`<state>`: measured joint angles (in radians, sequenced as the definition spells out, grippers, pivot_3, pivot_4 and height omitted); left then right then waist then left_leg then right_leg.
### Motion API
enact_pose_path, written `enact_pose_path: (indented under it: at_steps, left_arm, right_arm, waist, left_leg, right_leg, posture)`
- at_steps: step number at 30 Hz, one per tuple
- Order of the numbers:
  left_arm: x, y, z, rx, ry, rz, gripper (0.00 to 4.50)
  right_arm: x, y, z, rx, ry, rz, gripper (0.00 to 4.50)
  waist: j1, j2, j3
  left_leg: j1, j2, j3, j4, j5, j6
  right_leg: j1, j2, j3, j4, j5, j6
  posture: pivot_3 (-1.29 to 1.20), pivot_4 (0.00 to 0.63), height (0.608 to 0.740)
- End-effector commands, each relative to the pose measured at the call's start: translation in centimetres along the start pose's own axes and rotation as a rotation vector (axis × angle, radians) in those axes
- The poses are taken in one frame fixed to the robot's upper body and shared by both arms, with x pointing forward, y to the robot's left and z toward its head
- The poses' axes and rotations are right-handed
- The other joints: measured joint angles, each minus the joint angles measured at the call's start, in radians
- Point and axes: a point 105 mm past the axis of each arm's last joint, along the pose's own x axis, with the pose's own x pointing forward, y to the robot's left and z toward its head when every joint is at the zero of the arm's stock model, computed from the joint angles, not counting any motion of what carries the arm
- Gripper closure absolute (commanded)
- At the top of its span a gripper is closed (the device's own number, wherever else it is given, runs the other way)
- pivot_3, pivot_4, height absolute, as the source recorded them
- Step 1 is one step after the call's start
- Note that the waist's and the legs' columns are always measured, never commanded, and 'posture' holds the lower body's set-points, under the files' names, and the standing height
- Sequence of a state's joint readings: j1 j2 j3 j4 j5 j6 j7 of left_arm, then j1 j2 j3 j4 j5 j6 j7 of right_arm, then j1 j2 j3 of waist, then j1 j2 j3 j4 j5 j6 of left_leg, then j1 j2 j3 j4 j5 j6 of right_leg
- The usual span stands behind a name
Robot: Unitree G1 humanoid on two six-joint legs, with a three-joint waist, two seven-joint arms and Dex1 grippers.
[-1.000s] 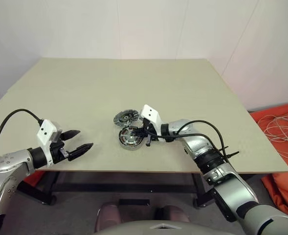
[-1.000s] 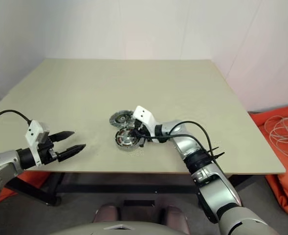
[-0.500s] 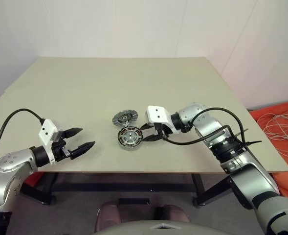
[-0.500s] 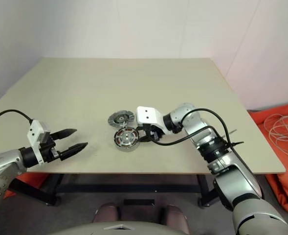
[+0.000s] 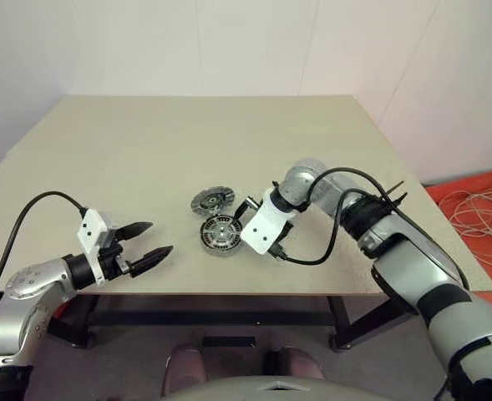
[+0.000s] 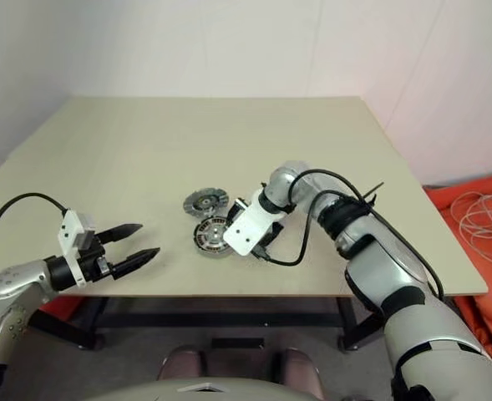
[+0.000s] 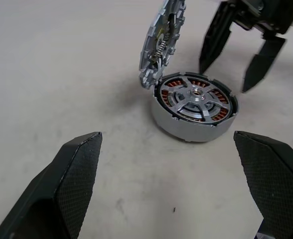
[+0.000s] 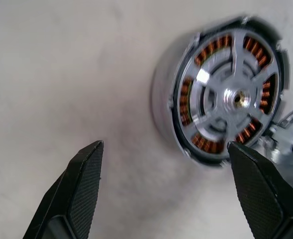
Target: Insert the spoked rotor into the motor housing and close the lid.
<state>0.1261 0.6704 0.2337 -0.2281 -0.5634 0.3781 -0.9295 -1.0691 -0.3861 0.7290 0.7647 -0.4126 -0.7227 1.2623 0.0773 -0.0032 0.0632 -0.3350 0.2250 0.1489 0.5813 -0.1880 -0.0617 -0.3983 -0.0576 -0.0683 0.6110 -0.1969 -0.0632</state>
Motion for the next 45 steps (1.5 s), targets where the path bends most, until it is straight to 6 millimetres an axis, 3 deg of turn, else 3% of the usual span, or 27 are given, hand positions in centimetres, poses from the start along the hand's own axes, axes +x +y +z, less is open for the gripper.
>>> enact_pose_path:
  at_steps: [1, 20, 23, 32, 34, 45]
  left_arm:
    - [0.0, -0.2, 1.2, 0.055, -0.030, -0.004, 0.00]
    - [0.5, -0.3, 1.5, 0.061, -0.044, -0.002, 0.00]
    - [0.6, -0.3, 1.5, 0.061, -0.046, -0.001, 0.00]
    - [0.7, -0.2, 1.7, 0.063, -0.049, 0.001, 0.00]
    - [0.8, -0.2, 1.7, 0.063, -0.049, 0.001, 0.00]
    - [1.1, -0.2, 1.7, 0.063, -0.052, 0.003, 0.00]
  right_arm:
    - [-0.5, -0.9, -0.3, -0.100, 0.042, -0.002, 0.02]
    - [1.0, -1.8, -0.1, -0.240, 0.076, 0.051, 0.02]
    - [1.4, -1.8, 0.1, -0.255, 0.069, 0.061, 0.61]
    - [2.1, -2.8, 1.0, -0.280, 0.062, 0.059, 3.90]
    - [2.2, -3.0, 1.1, -0.282, 0.058, 0.060, 4.40]
    - [2.2, -3.6, 2.0, -0.228, 0.021, 0.058, 4.50]
  waist:
    - [-0.006, 0.000, 0.000]
    - [-0.036, 0.000, 0.000]
    - [-0.039, 0.000, 0.000]
    - [-0.039, 0.000, 0.000]
    - [-0.040, 0.000, 0.000]
    - [-0.040, 0.001, 0.001]
  left_leg:
    - [0.000, 0.000, 0.000, 0.000, 0.000, 0.000]
    - [0.000, 0.000, 0.000, 0.003, 0.000, 0.000]
    - [0.000, 0.000, 0.000, 0.004, 0.000, 0.000]
    - [0.001, 0.000, 0.000, 0.005, 0.000, 0.000]
    - [0.001, 0.000, 0.000, 0.005, 0.000, 0.000]
    - [0.001, 0.000, 0.000, 0.008, 0.000, 0.000]
  right_leg:
    - [0.000, 0.000, 0.000, 0.000, 0.000, 0.000]
    - [-0.003, 0.000, 0.002, 0.009, -0.001, 0.000]
    - [-0.003, 0.000, 0.002, 0.010, -0.002, 0.000]
    - [-0.004, 0.000, 0.003, 0.012, -0.002, -0.001]
    - [-0.003, 0.001, 0.003, 0.013, -0.002, 0.000]
    - [-0.004, 0.001, 0.004, 0.013, -0.002, 0.000]
  posture:
    - [0.00, 0.000, 0.740]
    - [0.00, 0.000, 0.740]
    - [0.00, 0.000, 0.740]
    - [0.00, 0.000, 0.740]
    - [0.00, 0.000, 0.740]
    - [0.00, 0.000, 0.740]
